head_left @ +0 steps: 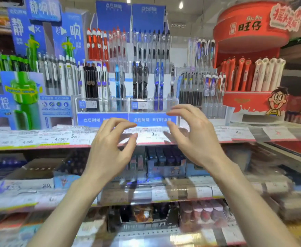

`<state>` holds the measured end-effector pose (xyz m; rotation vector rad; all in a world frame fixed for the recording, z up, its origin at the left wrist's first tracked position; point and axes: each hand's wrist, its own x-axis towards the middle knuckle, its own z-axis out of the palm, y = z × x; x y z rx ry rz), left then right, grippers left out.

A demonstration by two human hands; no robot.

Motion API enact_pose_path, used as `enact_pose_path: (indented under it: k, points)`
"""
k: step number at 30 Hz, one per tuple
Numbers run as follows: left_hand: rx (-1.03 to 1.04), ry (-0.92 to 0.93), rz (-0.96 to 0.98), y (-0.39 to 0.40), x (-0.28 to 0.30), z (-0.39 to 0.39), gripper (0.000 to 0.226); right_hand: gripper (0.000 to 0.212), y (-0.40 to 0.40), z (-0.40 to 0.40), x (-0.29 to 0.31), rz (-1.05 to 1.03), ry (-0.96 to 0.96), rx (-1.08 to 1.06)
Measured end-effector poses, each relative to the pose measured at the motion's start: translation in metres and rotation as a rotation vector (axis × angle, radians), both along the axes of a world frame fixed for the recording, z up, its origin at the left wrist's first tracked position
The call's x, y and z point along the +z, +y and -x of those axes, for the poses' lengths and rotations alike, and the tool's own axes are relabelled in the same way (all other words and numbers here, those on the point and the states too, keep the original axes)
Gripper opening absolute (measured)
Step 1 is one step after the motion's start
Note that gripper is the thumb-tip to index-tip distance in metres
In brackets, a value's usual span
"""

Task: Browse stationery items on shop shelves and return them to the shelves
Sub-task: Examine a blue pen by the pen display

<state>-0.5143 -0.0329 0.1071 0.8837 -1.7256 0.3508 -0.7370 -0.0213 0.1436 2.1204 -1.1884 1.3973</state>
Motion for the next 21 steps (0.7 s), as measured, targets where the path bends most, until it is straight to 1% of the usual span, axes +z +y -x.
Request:
enact_pose_path:
  k: [3,6,9,13,18,21]
  points:
    - [-0.005,0.016,0.011,0.014,-0.027,-0.003,0.021,0.019,0.013,0.007,-0.035,0.065,-0.059,0.027]
    - [-0.025,0.062,-0.081,0.019,-0.060,-0.007,0.021,0.018,0.023,0.012,-0.072,0.066,-0.129,0.049]
    - [-0.015,0.092,-0.237,0.018,-0.095,-0.012,0.021,0.019,0.024,0.018,-0.112,-0.091,-0.203,0.054]
    - [0.042,0.125,-0.410,0.017,-0.130,-0.015,0.016,0.020,0.017,0.028,-0.155,-0.320,-0.243,-0.032]
    - [0.081,0.113,-0.509,0.010,-0.147,-0.015,0.020,0.017,0.003,0.037,-0.173,-0.430,-0.211,-0.082]
    - [0.123,0.031,-0.488,0.002,-0.142,-0.018,0.020,0.019,-0.011,0.041,-0.171,-0.471,-0.149,-0.102]
